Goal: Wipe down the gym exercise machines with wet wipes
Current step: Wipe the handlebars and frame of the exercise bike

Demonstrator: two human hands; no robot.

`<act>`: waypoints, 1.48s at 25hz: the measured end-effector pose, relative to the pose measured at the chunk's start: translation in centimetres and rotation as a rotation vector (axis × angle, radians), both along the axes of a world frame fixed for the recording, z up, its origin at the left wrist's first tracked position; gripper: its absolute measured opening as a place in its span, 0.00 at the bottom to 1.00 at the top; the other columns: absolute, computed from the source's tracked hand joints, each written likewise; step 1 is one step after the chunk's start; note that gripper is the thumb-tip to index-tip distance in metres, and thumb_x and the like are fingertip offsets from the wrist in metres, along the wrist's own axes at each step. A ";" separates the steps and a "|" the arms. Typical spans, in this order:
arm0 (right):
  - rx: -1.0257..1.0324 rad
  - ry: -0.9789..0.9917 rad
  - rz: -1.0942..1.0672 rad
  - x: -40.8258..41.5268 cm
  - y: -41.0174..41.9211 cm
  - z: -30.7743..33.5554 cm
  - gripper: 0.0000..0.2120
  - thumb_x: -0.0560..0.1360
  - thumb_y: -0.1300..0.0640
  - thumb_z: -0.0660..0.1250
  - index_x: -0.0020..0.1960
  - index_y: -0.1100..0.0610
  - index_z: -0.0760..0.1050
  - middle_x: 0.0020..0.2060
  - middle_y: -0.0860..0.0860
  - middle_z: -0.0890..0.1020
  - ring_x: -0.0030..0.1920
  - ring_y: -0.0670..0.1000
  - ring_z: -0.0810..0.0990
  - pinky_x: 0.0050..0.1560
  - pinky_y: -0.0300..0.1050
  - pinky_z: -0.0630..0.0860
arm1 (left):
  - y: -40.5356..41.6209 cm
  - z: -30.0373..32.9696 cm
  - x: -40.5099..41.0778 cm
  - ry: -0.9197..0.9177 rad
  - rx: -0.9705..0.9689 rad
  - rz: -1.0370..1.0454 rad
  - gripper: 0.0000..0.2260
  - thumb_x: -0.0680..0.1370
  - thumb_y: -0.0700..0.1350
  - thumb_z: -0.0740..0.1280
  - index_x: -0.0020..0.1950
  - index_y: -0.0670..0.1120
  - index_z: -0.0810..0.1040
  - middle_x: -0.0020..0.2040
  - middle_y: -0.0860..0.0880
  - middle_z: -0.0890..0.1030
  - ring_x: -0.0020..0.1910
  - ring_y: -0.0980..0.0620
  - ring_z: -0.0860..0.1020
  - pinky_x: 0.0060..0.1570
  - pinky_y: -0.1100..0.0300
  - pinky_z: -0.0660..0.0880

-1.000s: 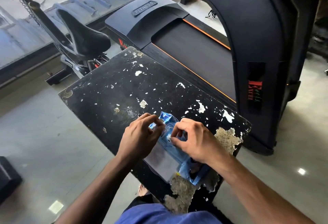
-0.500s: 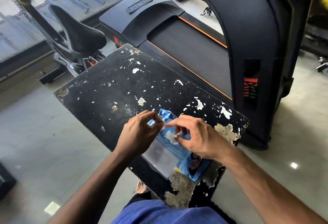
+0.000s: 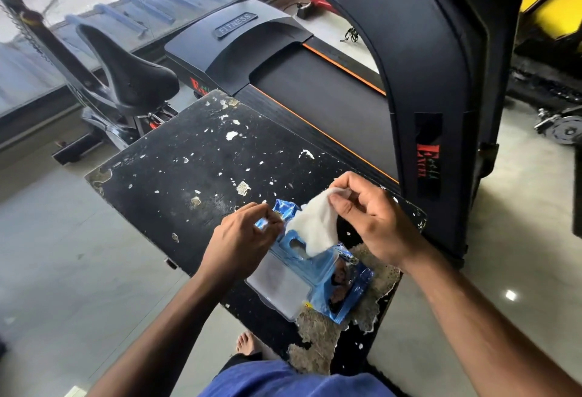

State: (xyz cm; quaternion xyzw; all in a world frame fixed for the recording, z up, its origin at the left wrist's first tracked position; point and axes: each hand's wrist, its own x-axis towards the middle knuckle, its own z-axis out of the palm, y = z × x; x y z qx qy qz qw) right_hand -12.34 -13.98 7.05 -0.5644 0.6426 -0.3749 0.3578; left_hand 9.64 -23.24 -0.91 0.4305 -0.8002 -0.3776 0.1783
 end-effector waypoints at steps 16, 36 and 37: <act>-0.223 0.473 0.128 -0.4 -0.8 0.2 0.04 0.78 0.56 0.69 0.45 0.53 0.77 0.40 0.46 0.82 0.41 0.47 0.79 0.45 0.47 0.79 | 2.4 2.9 2.5 0.099 0.017 0.175 0.10 0.79 0.42 0.74 0.57 0.56 0.82 0.49 0.60 0.85 0.42 0.62 0.83 0.43 0.69 0.76; 0.172 -0.617 0.534 -0.4 2.3 4.7 0.05 0.79 0.60 0.69 0.44 0.56 0.76 0.39 0.51 0.80 0.41 0.51 0.80 0.38 0.46 0.80 | 19.4 8.1 -0.7 0.631 0.243 0.696 0.18 0.79 0.53 0.71 0.67 0.49 0.80 0.57 0.51 0.87 0.57 0.57 0.83 0.56 0.60 0.77; 0.180 -0.608 0.573 0.6 2.9 4.9 0.05 0.79 0.61 0.69 0.45 0.57 0.76 0.38 0.51 0.80 0.41 0.51 0.79 0.39 0.45 0.80 | 20.6 8.1 -0.5 0.661 0.264 0.711 0.18 0.78 0.51 0.71 0.66 0.47 0.81 0.57 0.49 0.87 0.56 0.55 0.83 0.56 0.58 0.76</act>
